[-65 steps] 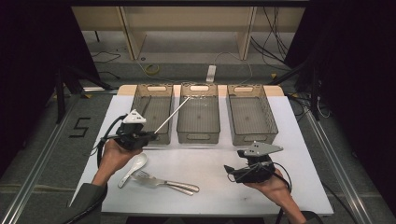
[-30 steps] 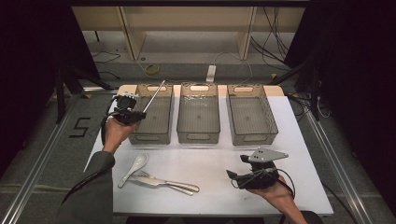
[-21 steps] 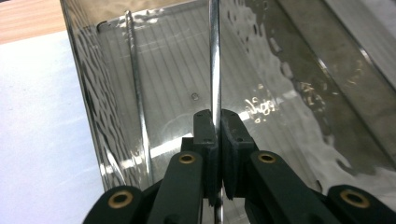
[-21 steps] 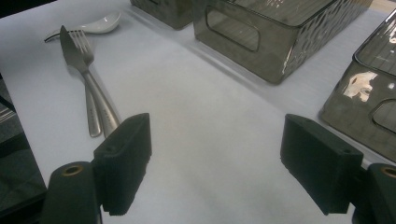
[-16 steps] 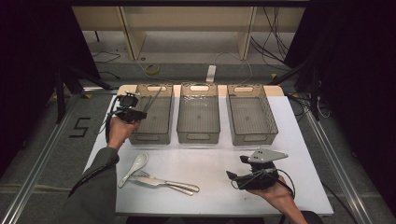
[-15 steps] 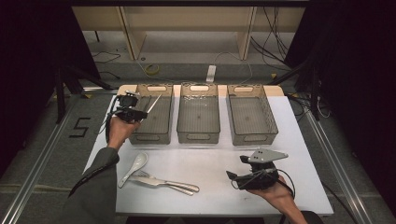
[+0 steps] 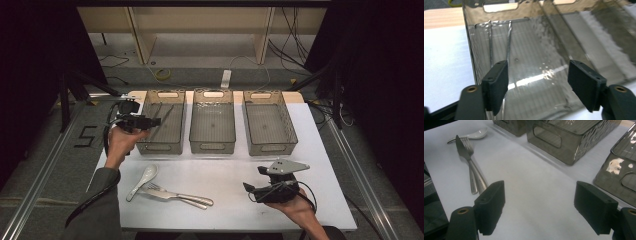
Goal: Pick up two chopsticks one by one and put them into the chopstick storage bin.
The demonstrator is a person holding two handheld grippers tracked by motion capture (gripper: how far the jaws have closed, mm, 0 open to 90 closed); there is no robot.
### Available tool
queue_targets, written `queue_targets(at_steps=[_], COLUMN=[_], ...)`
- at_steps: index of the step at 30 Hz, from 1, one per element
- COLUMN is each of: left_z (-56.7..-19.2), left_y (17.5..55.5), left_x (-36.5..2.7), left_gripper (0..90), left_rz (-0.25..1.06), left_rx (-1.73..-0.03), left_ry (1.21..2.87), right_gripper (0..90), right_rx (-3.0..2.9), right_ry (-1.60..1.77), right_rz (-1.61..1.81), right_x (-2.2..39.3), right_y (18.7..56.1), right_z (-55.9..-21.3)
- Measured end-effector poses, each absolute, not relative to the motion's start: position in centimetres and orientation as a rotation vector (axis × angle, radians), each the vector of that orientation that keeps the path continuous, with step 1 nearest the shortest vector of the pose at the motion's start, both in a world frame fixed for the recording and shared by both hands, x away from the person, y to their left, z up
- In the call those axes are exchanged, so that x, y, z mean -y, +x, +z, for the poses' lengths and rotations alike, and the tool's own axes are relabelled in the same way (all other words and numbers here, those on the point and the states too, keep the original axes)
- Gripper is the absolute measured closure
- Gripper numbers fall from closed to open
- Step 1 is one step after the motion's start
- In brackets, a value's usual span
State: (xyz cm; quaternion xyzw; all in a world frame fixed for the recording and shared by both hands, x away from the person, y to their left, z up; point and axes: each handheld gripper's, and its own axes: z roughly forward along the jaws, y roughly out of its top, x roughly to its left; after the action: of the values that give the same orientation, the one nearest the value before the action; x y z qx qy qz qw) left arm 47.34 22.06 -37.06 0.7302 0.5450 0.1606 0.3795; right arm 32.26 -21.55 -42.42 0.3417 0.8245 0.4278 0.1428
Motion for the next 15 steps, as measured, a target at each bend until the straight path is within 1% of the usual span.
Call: queue_targets(at_steps=[4,6,15], left_z=[-36.3,-36.3,-37.8], left_y=[45.8,45.1,43.4], left_x=[-22.4,-22.6,-22.5], left_gripper=[25.2,24.3,19.1], left_rz=[0.403,0.382,0.364], left_rx=[-1.371,-1.361,-1.373], left_ry=[1.866,1.869,1.955], right_gripper=[25.8,25.7,25.5], right_rx=[-2.375,-2.377,-2.388], right_ry=[0.985,0.981,0.972], right_rz=[1.242,1.241,1.236], right_x=[21.5,21.5,21.3], right_y=[32.2,32.1,32.1], right_z=[-42.4,-42.4,-42.6])
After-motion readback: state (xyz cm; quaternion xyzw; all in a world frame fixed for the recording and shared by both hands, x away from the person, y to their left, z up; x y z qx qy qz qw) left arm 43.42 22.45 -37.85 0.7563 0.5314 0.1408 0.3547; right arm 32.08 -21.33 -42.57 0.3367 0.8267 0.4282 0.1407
